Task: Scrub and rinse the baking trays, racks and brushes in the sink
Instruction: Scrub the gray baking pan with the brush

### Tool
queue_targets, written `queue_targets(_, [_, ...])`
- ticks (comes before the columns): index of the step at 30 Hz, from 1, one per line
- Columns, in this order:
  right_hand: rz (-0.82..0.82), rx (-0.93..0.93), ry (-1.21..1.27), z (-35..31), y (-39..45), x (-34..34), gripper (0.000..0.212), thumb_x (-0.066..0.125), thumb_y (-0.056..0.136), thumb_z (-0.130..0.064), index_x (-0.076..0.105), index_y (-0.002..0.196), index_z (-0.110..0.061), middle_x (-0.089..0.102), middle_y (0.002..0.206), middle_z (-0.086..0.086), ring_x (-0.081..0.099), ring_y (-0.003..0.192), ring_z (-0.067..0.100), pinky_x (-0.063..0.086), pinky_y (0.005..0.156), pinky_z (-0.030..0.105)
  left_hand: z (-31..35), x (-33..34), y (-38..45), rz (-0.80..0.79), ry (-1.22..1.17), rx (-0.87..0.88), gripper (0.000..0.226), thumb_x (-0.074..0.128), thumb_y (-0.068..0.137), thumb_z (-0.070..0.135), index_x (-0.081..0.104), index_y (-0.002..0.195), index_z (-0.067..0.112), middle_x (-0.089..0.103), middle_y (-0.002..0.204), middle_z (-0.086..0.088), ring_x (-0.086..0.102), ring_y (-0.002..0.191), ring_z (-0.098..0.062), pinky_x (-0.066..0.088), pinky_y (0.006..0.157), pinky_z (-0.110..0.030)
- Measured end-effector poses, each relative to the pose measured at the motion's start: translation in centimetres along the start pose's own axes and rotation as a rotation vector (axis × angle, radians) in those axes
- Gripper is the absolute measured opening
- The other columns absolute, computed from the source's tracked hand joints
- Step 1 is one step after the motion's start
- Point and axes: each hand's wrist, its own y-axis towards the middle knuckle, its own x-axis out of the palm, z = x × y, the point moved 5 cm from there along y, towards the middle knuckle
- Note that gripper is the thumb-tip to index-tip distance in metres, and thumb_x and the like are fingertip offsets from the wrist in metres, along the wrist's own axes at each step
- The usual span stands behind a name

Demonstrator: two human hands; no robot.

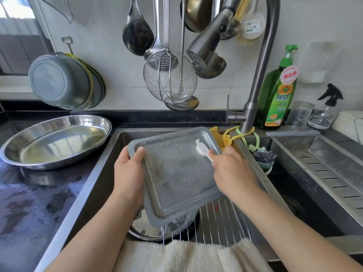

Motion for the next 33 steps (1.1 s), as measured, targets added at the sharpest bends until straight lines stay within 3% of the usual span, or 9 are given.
queue_targets(3, [-0.099,-0.106,0.12,-2.0,-2.4,0.6,0.042,0.044,0.106,-0.02,0.047,0.146,-0.035,0.047,0.101,-0.007,0.056,0.075,0.017,0.05,0.059,0.036,0.0,-0.1,0.0,0.017,-0.01,-0.007,0.019,0.054,0.108,0.021,0.072,0.104,0.02,0.076,0.109,-0.012,0.073,0.105,-0.033,0.059,0.095,-0.052])
queue_targets(6, [-0.151,-0.289,0.126,-4.1,-3.8,1.7,0.045,0.049,0.105,-0.026,0.046,0.146,-0.042,0.045,0.1,-0.006,0.056,0.081,0.02,0.053,0.07,0.044,0.0,-0.6,0.4,0.068,-0.045,-0.023,0.017,0.054,0.108,0.022,0.071,0.105,0.021,0.075,0.112,-0.013,0.071,0.109,-0.035,0.058,0.096,-0.052])
queue_targets(10, [-0.052,-0.015,0.074,-0.6,-0.2,0.8,0.046,0.049,0.104,-0.026,0.047,0.146,-0.044,0.048,0.1,-0.007,0.056,0.076,0.017,0.055,0.066,0.042,-0.2,-0.2,0.4,0.044,-0.034,-0.015,0.019,0.053,0.108,0.023,0.072,0.105,0.022,0.075,0.112,-0.013,0.072,0.108,-0.034,0.057,0.098,-0.056])
queue_targets(12, [-0.091,-0.119,0.05,-1.5,-1.1,1.0,0.05,0.049,0.104,-0.021,0.044,0.148,-0.043,0.045,0.099,-0.008,0.055,0.078,0.018,0.055,0.068,0.043,-0.2,0.1,0.2,0.02,-0.012,-0.006,0.02,0.054,0.108,0.024,0.073,0.102,0.024,0.075,0.109,-0.012,0.072,0.107,-0.035,0.056,0.099,-0.058])
queue_targets(16, [-0.277,-0.382,0.222,-5.2,-5.1,2.0,0.039,0.051,0.105,-0.031,0.052,0.141,-0.045,0.048,0.095,-0.008,0.055,0.079,0.015,0.054,0.071,0.043,-0.2,0.0,0.1,0.027,-0.052,-0.017,0.021,0.052,0.108,0.02,0.073,0.103,0.022,0.076,0.106,-0.011,0.071,0.109,-0.038,0.055,0.1,-0.058])
queue_targets(21, [-0.095,-0.156,0.148,-0.9,-0.9,0.8,0.042,0.053,0.104,-0.025,0.053,0.144,-0.038,0.049,0.098,-0.011,0.056,0.077,0.013,0.057,0.068,0.037,-0.6,0.1,0.0,0.032,-0.113,-0.136,0.022,0.048,0.107,0.008,0.066,0.117,0.015,0.072,0.112,-0.016,0.072,0.099,-0.033,0.061,0.088,-0.053])
queue_targets(26, [-0.018,-0.121,0.197,0.2,-1.4,0.1,0.048,0.052,0.104,-0.021,0.047,0.148,-0.039,0.05,0.103,-0.007,0.056,0.085,0.015,0.054,0.072,0.035,-0.3,0.0,-0.5,0.063,-0.098,-0.147,0.017,0.053,0.105,0.009,0.069,0.103,0.014,0.068,0.117,-0.026,0.067,0.095,-0.034,0.055,0.097,-0.06])
queue_targets(30, [-0.228,-0.22,0.143,-2.6,-3.4,2.1,0.046,0.047,0.105,-0.02,0.049,0.145,-0.042,0.045,0.101,-0.004,0.054,0.085,0.019,0.052,0.076,0.042,-0.8,-0.5,-0.7,0.163,-0.18,-0.191,0.019,0.053,0.106,0.009,0.068,0.098,0.017,0.071,0.102,-0.015,0.07,0.092,-0.031,0.06,0.089,-0.05])
queue_targets(33, [-0.36,-0.359,0.221,-5.4,-6.1,2.3,0.036,0.051,0.106,-0.03,0.053,0.121,-0.062,0.041,0.093,-0.008,0.051,0.078,0.013,0.046,0.069,0.039,-0.8,-1.4,-0.2,0.26,-0.315,-0.233,0.016,0.055,0.106,0.011,0.061,0.099,0.024,0.069,0.111,-0.012,0.071,0.097,-0.029,0.059,0.089,-0.048])
